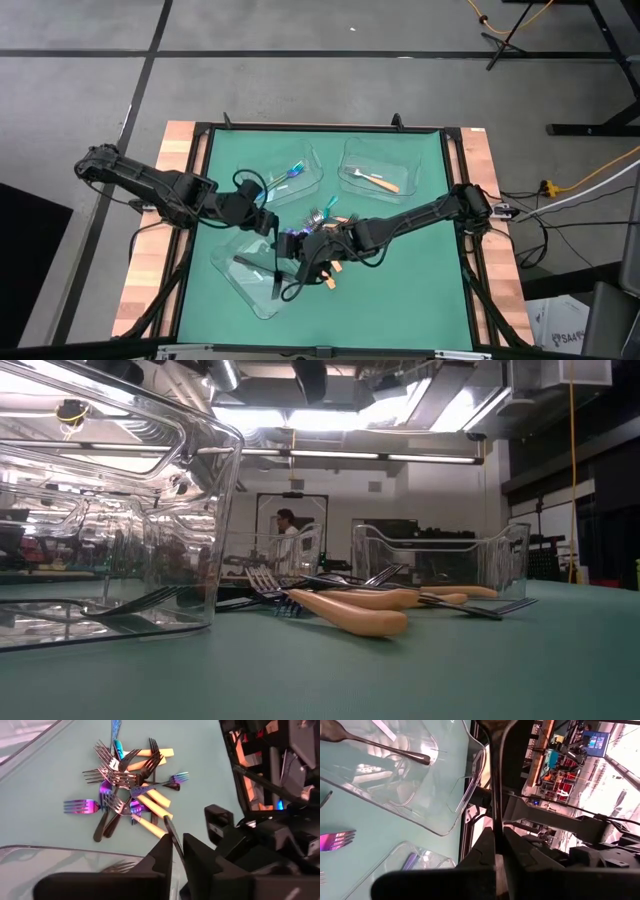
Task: Sort silverware by color (type)
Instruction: Put the black fork into the bottom transparent bin
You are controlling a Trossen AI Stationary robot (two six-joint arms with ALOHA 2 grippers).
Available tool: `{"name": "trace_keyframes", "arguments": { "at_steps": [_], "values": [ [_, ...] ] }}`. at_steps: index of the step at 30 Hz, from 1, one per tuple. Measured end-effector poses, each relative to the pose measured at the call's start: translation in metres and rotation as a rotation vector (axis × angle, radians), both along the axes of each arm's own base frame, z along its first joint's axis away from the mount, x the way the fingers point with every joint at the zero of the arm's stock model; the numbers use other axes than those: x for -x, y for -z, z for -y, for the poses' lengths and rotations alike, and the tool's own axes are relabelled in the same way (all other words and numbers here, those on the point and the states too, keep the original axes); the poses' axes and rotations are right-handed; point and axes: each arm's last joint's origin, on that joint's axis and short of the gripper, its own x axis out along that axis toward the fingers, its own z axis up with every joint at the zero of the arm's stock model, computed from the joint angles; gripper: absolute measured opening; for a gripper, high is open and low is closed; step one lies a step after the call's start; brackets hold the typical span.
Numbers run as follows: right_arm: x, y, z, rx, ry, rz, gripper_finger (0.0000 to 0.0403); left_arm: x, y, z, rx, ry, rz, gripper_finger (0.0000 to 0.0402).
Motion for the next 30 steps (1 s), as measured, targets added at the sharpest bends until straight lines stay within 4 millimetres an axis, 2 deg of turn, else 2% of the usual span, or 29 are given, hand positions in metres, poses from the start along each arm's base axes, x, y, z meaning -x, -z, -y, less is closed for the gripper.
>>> {"name": "trace_keyframes", "arguments": {
  "at_steps": [4, 8, 18, 22, 26, 30],
  "values": [
    [0.000, 0.000, 0.000, 0.001, -0.001, 0.000, 0.0001, 0.000, -0.001, 0.000, -0.005, -0.009, 0.009, 0.0008],
    [0.000, 0.000, 0.000, 0.000, -0.001, -0.001, 0.0008, 0.000, -0.001, 0.000, -0.008, -0.010, 0.009, 0.0005],
    [0.000, -0.001, 0.000, -0.004, 0.005, 0.005, 0.0084, 0.001, 0.002, -0.001, -0.064, 0.000, -0.013, 0.0002],
    [0.001, -0.001, 0.001, -0.007, 0.074, 0.014, 0.0106, 0.001, 0.002, -0.001, -0.097, 0.015, -0.011, 0.0002],
    [0.003, 0.000, 0.002, -0.060, 0.230, 0.034, 0.0109, 0.002, 0.001, 0.003, -0.185, 0.038, 0.002, 0.0002],
    [0.007, 0.005, 0.002, -0.081, 0.312, -0.006, 0.0110, 0.006, 0.000, 0.012, -0.301, 0.056, 0.019, 0.0002]
  ]
}}
